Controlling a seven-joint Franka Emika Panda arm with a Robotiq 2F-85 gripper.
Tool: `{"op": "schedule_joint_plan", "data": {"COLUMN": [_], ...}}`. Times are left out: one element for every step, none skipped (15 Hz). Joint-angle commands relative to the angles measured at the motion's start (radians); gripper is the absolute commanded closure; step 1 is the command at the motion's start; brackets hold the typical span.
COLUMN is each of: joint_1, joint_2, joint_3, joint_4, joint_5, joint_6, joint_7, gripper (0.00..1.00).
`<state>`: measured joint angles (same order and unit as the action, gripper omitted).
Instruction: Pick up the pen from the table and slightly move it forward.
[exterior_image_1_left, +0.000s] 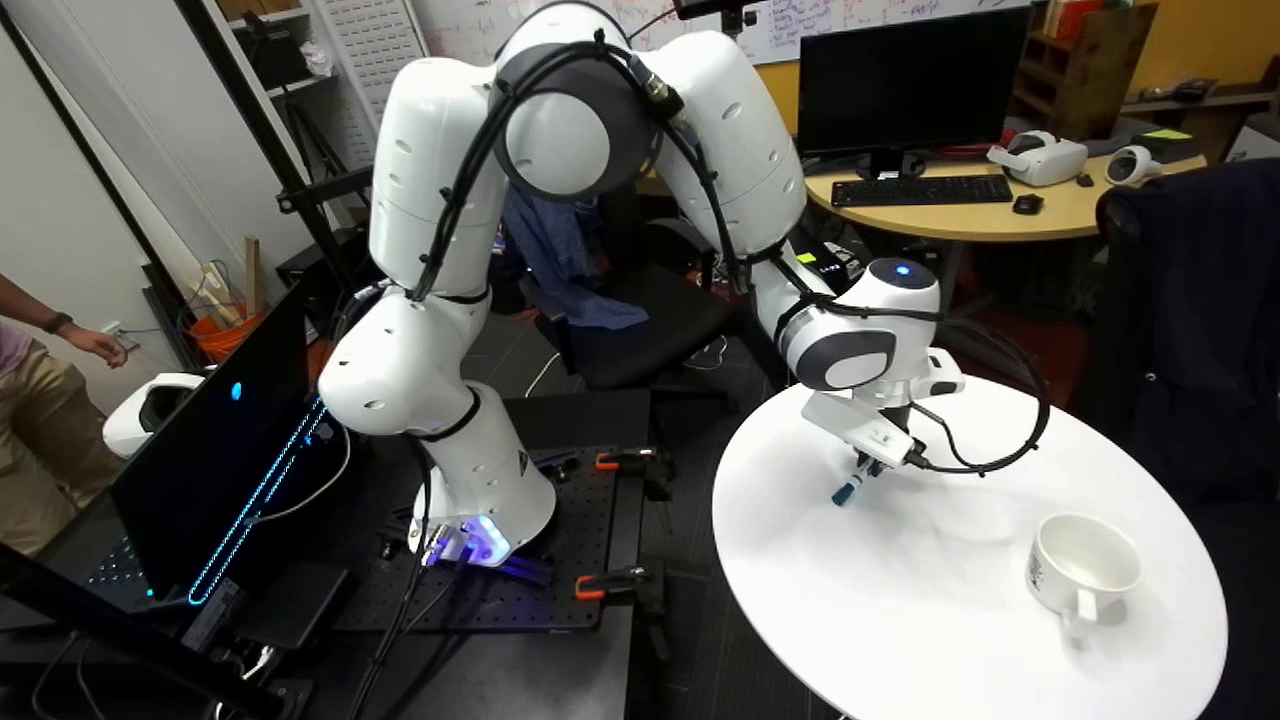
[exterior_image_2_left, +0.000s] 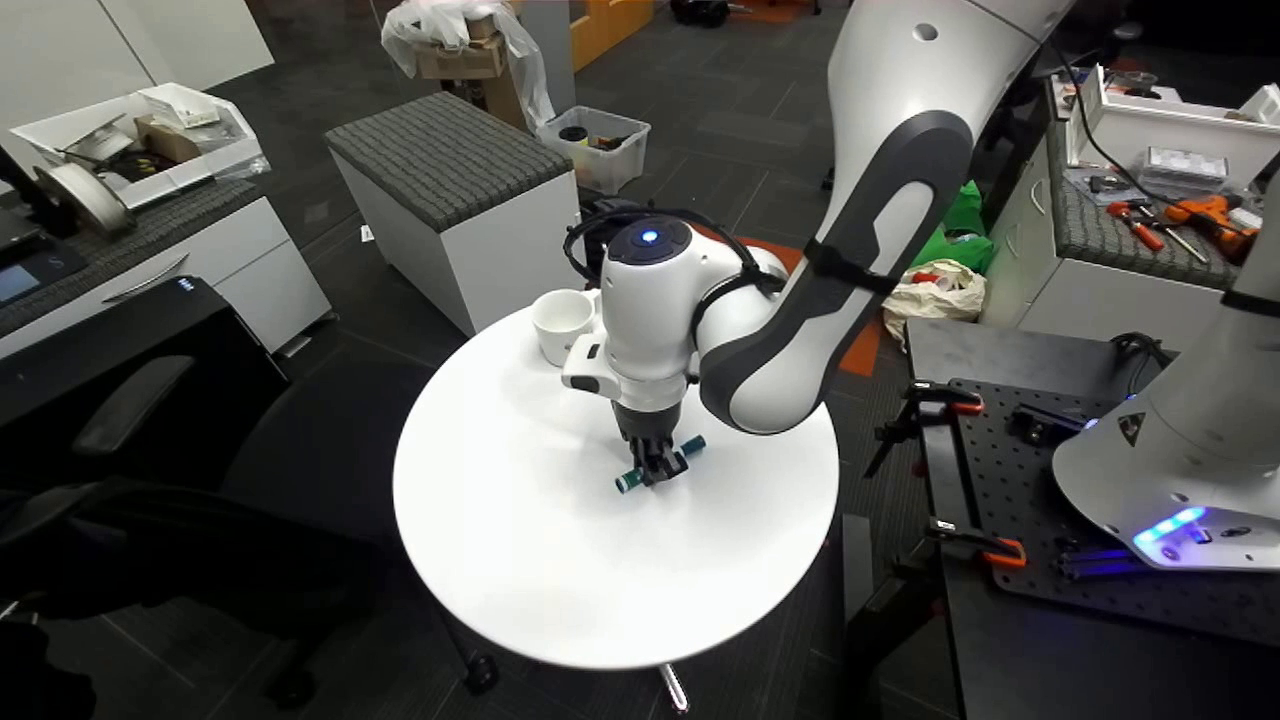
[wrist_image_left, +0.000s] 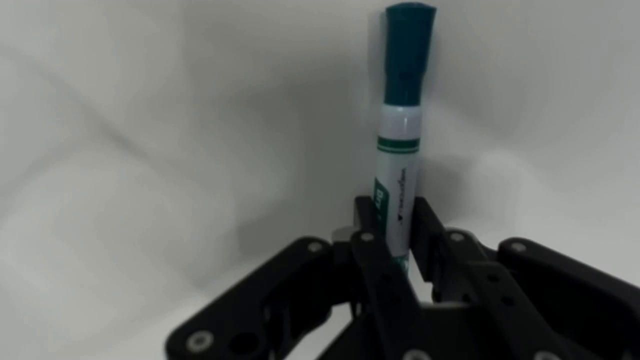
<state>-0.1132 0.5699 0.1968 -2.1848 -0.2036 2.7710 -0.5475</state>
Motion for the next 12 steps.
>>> {"op": "schedule_joint_plan", "data": {"joint_1": [-0.004, 0.003, 0.010, 0.013, 0.015, 0.020, 0.018, 0.015, 0.021, 0.021, 0.032, 0.041], "joint_2": [-0.006, -0.014, -0.018, -0.021, -0.021, -0.019, -0.016, -0.007, 0.000, 0.012, 0.024, 0.038], "joint_3": [0.007, 0.002, -0.004, -0.006, -0.007, -0.009, -0.004, 0.004, 0.001, 0.007, 0.001, -0.004], "joint_4": [0.026, 0.031, 0.040, 0.056, 0.074, 0.099, 0.122, 0.158, 0.192, 0.233, 0.278, 0.323], "joint_5": [0.018, 0.016, 0.014, 0.018, 0.021, 0.025, 0.033, 0.049, 0.064, 0.087, 0.101, 0.116], "joint_6": [-0.021, -0.025, -0.031, -0.043, -0.054, -0.076, -0.095, -0.127, -0.158, -0.194, -0.232, -0.271], "joint_7": [-0.007, 0.003, 0.014, 0.024, 0.031, 0.042, 0.047, 0.051, 0.060, 0.058, 0.070, 0.078], "gripper": [0.95, 0.95, 0.95, 0.95, 0.95, 0.95, 0.95, 0.95, 0.95, 0.95, 0.95, 0.95]}}
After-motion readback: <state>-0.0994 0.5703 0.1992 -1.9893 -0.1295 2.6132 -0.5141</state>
